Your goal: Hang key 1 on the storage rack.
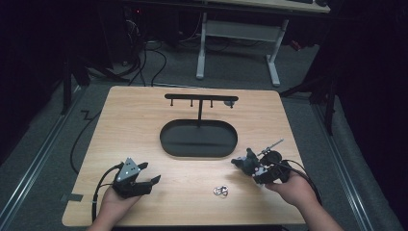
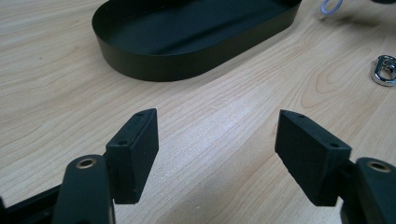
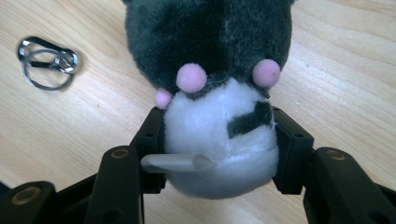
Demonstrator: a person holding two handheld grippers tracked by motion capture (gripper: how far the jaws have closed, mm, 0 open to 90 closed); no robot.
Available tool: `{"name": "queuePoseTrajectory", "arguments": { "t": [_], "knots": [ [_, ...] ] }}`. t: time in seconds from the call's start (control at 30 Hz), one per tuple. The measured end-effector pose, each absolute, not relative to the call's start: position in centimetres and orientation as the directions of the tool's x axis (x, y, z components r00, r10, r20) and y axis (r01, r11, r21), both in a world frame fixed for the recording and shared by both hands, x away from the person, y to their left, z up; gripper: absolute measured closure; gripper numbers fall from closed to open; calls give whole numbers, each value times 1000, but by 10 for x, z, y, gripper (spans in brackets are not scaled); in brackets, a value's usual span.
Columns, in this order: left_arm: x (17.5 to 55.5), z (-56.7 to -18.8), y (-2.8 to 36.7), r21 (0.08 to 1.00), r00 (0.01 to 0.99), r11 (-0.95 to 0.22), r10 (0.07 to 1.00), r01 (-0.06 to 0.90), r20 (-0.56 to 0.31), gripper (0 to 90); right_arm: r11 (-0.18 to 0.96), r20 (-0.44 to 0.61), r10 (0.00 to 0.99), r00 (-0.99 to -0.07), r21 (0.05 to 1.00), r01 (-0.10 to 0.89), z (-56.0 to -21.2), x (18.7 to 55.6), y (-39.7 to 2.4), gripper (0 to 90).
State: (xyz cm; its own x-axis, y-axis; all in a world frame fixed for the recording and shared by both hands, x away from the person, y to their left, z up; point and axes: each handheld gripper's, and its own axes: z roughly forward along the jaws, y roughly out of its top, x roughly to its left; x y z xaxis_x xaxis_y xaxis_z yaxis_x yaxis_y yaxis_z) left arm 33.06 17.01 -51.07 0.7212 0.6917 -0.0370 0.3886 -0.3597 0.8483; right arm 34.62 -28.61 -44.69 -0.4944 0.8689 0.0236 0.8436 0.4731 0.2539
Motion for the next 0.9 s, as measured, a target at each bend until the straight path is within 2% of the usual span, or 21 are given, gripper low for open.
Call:
{"name": "queuePoseTrajectory", "arguments": {
  "t": [0.9],
  "knots": [
    [330,-511,171,851,719,-362,695,380,-25,306,453,62,870,-490,297,841,-419,355,-280,486]
  ]
}}
